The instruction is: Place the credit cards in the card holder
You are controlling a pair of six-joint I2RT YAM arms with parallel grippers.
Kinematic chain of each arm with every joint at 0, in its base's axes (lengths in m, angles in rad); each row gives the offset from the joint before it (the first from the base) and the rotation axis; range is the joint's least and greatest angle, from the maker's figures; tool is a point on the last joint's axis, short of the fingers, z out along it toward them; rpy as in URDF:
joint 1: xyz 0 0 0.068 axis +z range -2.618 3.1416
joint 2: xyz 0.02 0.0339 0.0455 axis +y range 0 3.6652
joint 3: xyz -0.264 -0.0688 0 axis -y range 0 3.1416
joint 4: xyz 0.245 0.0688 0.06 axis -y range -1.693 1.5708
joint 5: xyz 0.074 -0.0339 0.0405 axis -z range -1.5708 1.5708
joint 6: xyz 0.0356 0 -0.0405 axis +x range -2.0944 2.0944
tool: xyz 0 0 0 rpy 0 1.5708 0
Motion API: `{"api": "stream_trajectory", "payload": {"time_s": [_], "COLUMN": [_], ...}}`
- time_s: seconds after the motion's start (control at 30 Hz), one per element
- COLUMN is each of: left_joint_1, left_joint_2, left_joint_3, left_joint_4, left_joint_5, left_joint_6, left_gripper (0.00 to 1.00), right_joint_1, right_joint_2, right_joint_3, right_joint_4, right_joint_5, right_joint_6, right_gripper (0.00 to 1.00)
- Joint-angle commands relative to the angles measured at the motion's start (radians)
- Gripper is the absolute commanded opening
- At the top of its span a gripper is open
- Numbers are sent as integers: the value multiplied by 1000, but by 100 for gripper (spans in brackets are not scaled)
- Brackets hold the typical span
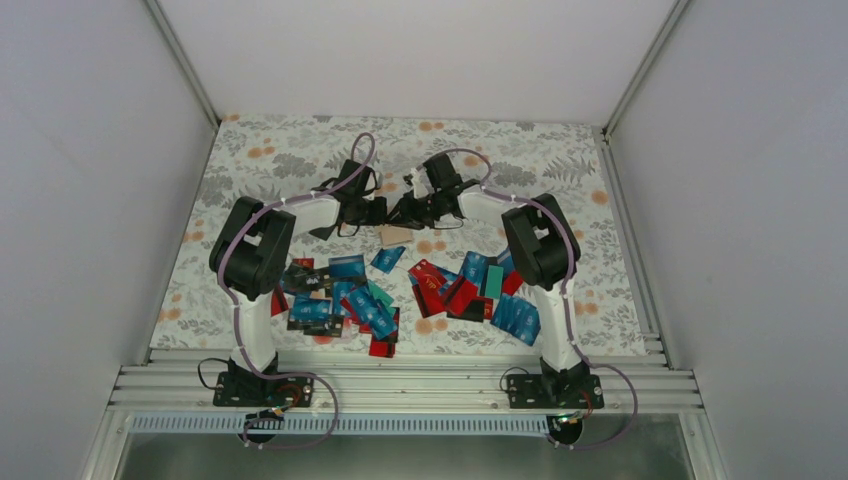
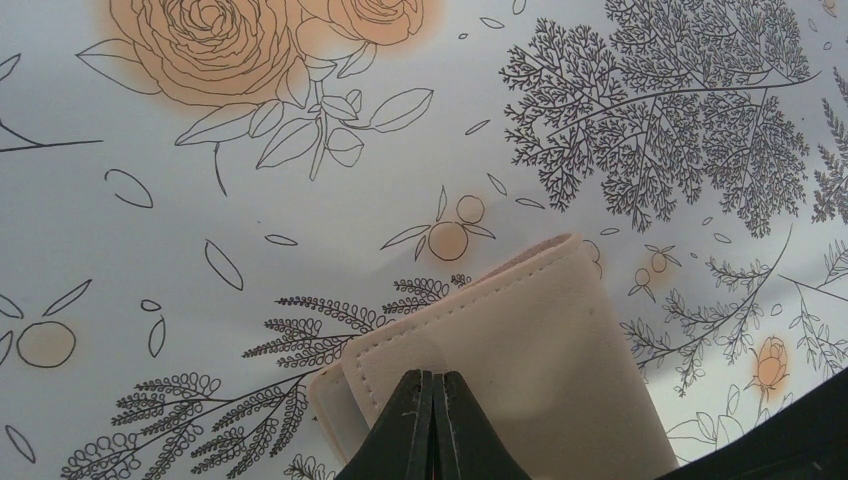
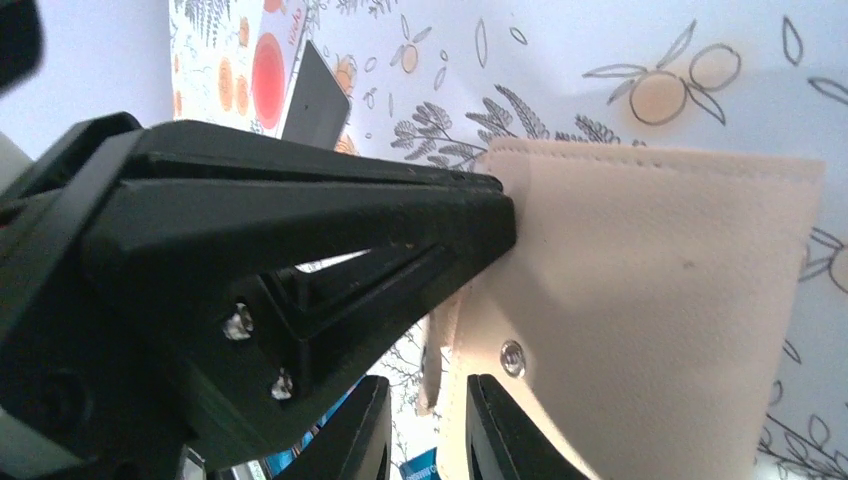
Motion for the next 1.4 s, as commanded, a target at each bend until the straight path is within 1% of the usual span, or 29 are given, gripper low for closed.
{"api": "stream_trajectory", "payload": {"time_s": [0.0, 0.27, 0.53, 0.77, 0.83, 1.2, 1.37], "left_joint_1": [-1, 0, 1, 0, 0, 0, 0], "left_joint_2": [18, 22, 27, 28, 28, 32, 33], "left_joint_3": [-31, -29, -28, -25, -26, -28, -26], "left_joint_4": [-44, -45, -45, -46, -46, -51, -50], "left_joint_5": [17, 17, 18, 20, 20, 20, 22], "left_joint_6": [-3, -1, -1, -1, -1, 4, 3], "left_gripper": [2, 2, 2, 2, 2, 2, 2], "right_joint_1": [8, 8, 9, 9, 10, 9, 10], "right_joint_2": [35, 50, 56, 53, 51, 58, 75], "right_joint_3": [43, 53, 58, 59, 60, 133, 143], "right_joint_4": [4, -3, -2, -1, -2, -126, -149], "right_joint_5": [-8, -13, -25, -29, -27, 113, 129], "right_joint_6": [9, 9, 11, 10, 9, -42, -47], "right_gripper": [20, 16, 15, 6, 5, 4, 4]}}
